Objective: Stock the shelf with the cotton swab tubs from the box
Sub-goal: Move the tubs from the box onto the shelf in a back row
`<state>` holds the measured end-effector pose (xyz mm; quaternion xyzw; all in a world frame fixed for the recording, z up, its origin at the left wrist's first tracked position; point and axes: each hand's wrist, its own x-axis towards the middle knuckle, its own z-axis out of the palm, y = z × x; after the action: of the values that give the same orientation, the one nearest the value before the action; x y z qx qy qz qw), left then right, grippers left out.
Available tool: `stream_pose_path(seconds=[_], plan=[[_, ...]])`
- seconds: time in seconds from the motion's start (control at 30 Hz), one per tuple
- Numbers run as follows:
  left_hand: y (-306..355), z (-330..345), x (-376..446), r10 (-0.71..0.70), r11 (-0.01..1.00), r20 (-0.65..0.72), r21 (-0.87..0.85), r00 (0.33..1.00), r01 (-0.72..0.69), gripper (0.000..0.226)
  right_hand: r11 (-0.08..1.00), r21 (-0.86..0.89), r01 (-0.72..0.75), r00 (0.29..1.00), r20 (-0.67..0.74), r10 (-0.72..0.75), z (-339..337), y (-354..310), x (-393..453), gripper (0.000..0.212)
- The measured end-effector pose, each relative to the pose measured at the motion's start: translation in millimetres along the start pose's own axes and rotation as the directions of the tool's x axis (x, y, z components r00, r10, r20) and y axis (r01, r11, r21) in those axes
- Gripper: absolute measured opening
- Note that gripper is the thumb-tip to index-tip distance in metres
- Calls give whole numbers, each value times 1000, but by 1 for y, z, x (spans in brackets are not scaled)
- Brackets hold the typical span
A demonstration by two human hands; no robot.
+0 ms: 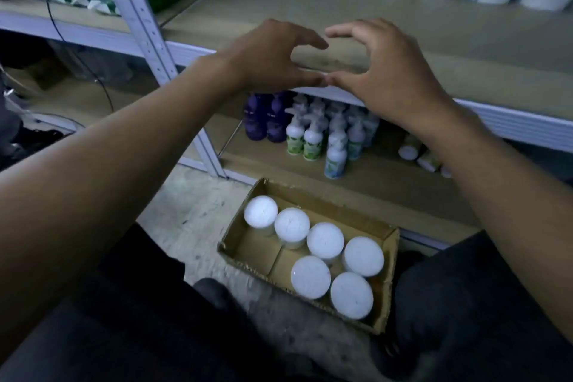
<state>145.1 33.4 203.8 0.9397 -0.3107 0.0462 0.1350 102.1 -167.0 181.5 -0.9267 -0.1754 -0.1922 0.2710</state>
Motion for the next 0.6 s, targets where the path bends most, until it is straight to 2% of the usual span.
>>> stream_pose_path(seconds=[0.17, 0.23, 0.33, 0.4, 0.5, 0.6], plan=[[-9, 41, -49, -3, 1000, 68, -8, 998, 3, 55, 992, 129, 4, 998, 57, -11, 54, -3, -47, 50], [-15, 57, -63, -34, 998, 107, -42, 994, 39, 56, 983, 161, -86, 989, 130, 65, 75, 6, -61, 50], [-31, 85, -81, -121, 988, 179, -72, 976, 135, 62, 960, 157, -231, 932, 319, 172, 104, 20, -80, 52], [-44, 104, -92, -187, 973, 243, -88, 952, 214, 65, 960, 103, -260, 897, 395, 201, 120, 27, -89, 55], [-63, 134, -106, -288, 944, 377, -42, 880, 327, 70, 965, 30, -261, 854, 472, 217, 137, 32, -98, 59], [-76, 158, -115, -327, 924, 479, -16, 814, 381, 74, 962, -6, -273, 802, 551, 231, 154, 36, -107, 65]])
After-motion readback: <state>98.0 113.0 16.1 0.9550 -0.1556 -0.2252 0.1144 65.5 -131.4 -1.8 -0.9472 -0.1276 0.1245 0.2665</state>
